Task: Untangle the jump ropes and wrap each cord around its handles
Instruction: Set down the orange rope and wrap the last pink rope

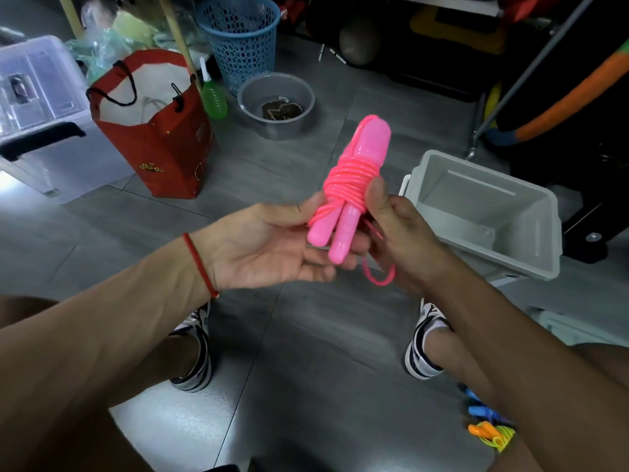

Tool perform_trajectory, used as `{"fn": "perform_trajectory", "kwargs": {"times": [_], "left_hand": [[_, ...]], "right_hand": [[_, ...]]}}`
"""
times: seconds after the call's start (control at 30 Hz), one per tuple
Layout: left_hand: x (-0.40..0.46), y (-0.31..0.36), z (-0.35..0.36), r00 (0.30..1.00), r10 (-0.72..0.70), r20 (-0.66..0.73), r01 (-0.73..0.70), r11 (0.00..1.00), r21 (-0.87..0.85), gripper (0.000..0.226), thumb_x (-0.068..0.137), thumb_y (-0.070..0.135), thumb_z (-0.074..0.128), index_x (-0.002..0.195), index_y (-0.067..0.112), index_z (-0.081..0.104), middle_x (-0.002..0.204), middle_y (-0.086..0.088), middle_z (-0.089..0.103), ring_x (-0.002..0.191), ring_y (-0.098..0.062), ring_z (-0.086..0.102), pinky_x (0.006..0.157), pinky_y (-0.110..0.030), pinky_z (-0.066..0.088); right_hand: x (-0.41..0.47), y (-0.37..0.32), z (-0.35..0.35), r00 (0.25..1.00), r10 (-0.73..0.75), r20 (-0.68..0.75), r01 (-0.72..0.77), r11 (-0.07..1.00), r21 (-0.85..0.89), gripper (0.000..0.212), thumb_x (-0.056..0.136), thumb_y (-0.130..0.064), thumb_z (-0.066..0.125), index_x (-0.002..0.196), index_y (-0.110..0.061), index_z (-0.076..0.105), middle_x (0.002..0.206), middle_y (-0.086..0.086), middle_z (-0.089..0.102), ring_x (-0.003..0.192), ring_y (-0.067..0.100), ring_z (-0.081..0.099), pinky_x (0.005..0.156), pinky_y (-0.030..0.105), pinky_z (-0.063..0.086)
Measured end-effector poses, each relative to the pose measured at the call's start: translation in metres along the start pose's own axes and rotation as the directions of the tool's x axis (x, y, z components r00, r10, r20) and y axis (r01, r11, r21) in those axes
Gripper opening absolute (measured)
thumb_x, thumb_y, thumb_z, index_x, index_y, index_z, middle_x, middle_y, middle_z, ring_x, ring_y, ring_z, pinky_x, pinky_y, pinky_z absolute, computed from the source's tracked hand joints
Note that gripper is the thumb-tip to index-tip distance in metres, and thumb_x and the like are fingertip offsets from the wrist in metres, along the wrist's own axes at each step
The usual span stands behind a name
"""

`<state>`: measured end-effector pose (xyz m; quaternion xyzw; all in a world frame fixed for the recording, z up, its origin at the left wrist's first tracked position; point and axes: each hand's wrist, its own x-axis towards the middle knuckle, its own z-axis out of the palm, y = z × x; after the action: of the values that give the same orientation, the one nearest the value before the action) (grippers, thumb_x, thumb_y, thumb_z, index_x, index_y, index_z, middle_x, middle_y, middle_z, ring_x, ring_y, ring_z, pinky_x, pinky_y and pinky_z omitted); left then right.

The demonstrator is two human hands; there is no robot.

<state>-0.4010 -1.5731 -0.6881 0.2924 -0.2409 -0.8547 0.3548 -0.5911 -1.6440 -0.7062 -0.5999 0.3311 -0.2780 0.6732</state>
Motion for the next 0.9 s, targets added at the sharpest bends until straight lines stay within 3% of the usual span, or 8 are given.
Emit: {"fn": "perform_trajectory", "kwargs": {"times": [0.07,0.13,0.27,0.37,0.47,0.6,0.77,0.9], "left_hand": [[0.002,-0.004,0.002,0.999,0.026,-0.029,-0.026,1.000,0.009,0.049,0.087,0.035,0.066,0.121,-0.001,0.062,0.111,-0.021,0.066,0.097,-0.032,0.068,0.080,-0.036,0.057],[0.006,-0.005,0.003,0.990,0.058,-0.127,-0.051,0.997,0.059,0.048,0.087,0.033,0.062,0.119,-0.003,0.063,0.105,-0.019,0.068,0.093,-0.030,0.069,0.077,-0.035,0.058],[0.010,-0.005,0.003,0.962,0.096,-0.257,-0.050,0.982,0.182,0.032,0.087,0.024,0.063,0.105,-0.003,0.065,0.097,-0.018,0.066,0.090,-0.029,0.065,0.076,-0.036,0.058],[0.012,-0.002,0.000,0.934,0.115,-0.338,-0.015,0.958,0.286,0.031,0.086,0.024,0.066,0.104,-0.001,0.065,0.088,-0.013,0.065,0.081,-0.022,0.063,0.075,-0.034,0.057],[0.013,-0.004,-0.001,0.896,0.188,-0.403,0.018,0.891,0.454,0.018,0.091,0.021,0.065,0.093,0.005,0.071,0.072,-0.001,0.066,0.070,-0.012,0.057,0.075,-0.034,0.056],[0.019,-0.013,-0.004,0.836,0.302,-0.458,0.036,0.803,0.595,0.018,0.094,0.016,0.065,0.107,0.005,0.071,0.069,0.006,0.069,0.065,-0.009,0.058,0.072,-0.033,0.057],[0.030,-0.022,-0.009,0.739,0.422,-0.526,0.045,0.747,0.664,0.018,0.091,0.015,0.071,0.105,0.003,0.068,0.074,-0.008,0.070,0.064,-0.019,0.061,0.055,-0.031,0.053],[0.031,-0.019,-0.010,0.772,0.403,-0.492,0.058,0.726,0.685,0.022,0.090,0.025,0.073,0.101,0.006,0.069,0.071,-0.011,0.068,0.062,-0.024,0.053,0.046,-0.027,0.041]], "right_hand": [[-0.001,-0.001,0.000,1.000,0.014,-0.013,-0.015,0.998,-0.053,0.072,0.088,-0.065,0.044,0.072,0.003,0.061,0.060,0.021,0.048,0.054,0.022,0.040,0.052,0.027,0.036],[0.000,-0.002,0.003,0.998,0.059,-0.036,-0.060,0.998,-0.032,0.055,0.086,-0.061,0.044,0.057,-0.016,0.058,0.056,0.009,0.039,0.049,0.013,0.031,0.044,0.019,0.025],[0.004,0.004,0.005,0.999,0.014,-0.045,-0.024,0.975,-0.221,0.050,0.093,-0.057,0.040,0.064,-0.019,0.054,0.049,-0.014,0.038,0.043,0.005,0.030,0.045,0.022,0.027],[0.007,0.004,0.000,0.992,-0.023,-0.121,-0.038,0.880,-0.474,0.055,0.104,-0.048,0.039,0.063,-0.014,0.054,0.049,-0.012,0.041,0.047,0.008,0.036,0.051,0.032,0.033],[0.005,0.001,-0.003,0.983,-0.007,-0.185,-0.118,0.745,-0.657,0.054,0.104,-0.042,0.045,0.055,-0.021,0.053,0.039,-0.010,0.044,0.038,0.006,0.038,0.050,0.028,0.031],[-0.002,0.004,0.003,0.979,0.054,-0.198,-0.176,0.716,-0.675,0.040,0.103,-0.032,0.050,0.068,-0.022,0.066,0.046,-0.010,0.052,0.039,0.001,0.046,0.049,0.023,0.032],[-0.009,-0.003,0.011,0.966,-0.045,-0.256,-0.157,0.683,-0.714,0.026,0.096,-0.025,0.057,0.077,-0.020,0.075,0.068,-0.015,0.073,0.059,-0.003,0.062,0.065,0.024,0.050],[-0.015,-0.003,0.018,0.924,-0.187,-0.333,-0.088,0.744,-0.662,0.020,0.090,-0.025,0.066,0.075,-0.019,0.077,0.062,-0.011,0.071,0.053,0.002,0.063,0.068,0.036,0.058]]}}
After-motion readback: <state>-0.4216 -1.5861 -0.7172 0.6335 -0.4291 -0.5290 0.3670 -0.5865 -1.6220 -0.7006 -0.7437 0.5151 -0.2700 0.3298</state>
